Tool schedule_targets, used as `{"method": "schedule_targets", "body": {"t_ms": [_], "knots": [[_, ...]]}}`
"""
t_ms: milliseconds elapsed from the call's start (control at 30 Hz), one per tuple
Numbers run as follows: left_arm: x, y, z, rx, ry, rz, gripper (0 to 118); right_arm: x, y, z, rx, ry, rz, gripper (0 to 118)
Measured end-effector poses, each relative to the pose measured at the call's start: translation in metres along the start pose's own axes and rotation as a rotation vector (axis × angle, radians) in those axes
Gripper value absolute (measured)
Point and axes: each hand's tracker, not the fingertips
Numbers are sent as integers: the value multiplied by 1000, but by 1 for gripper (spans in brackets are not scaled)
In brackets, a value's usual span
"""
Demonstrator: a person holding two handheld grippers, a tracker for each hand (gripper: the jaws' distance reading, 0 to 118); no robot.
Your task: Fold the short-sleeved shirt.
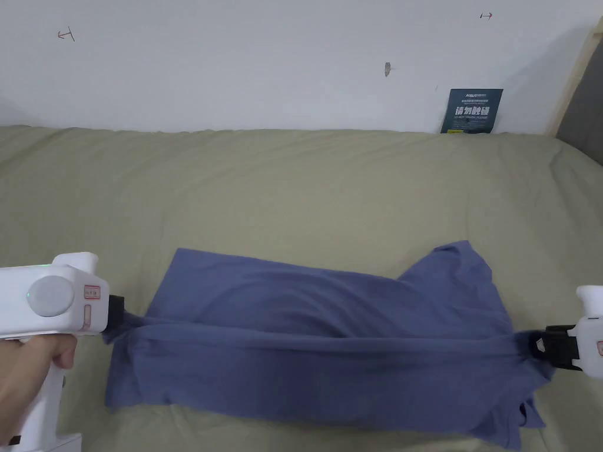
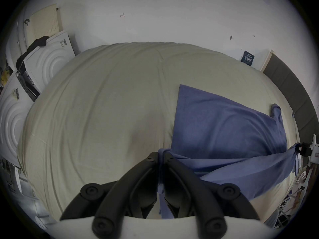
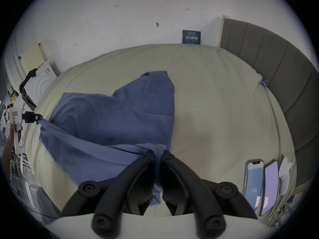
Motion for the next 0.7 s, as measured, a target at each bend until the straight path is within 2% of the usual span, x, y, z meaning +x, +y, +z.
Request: {"method": "schedule_targets", "body": {"t_ms": [100,133,167,200,267,367,500,567,600,633,667,700], "knots": [[4,0,-20,-25,-5,1,7,2,-3,-18,-28,-7,-14,15],[3,-2,-21,-17,-18,13,40,4,-5,-22,-38,2,-47,45],[2,-4,-23,-12,-53,30,89,5,-6,-23,-36,-21,-76,85],[1,-7,-25,-6,-29,37,118,7,-9,-23,-28,-21,-82,115],[1,-17,-23,-20,16,37,113,9,-18,-20,-27,-6,-114,118],[-12,-37,1,8,38,26,113,6,-36,-7,-6,19,-123,118],[-20,-56,36,40,3,22,113,-9,-64,13,43,-1,-62,118],[-21,-71,50,47,-18,13,106,-22,-79,32,53,9,-78,118],[-21,-80,57,53,-28,3,95,-25,-86,38,70,18,-82,116],[-21,-88,64,72,-35,-2,58,-29,-93,44,101,36,-86,99],[-21,-94,66,62,-26,-13,12,-28,-98,52,100,35,-97,63],[-19,-103,66,63,-25,-10,0,-32,-103,53,102,31,-94,13]]}}
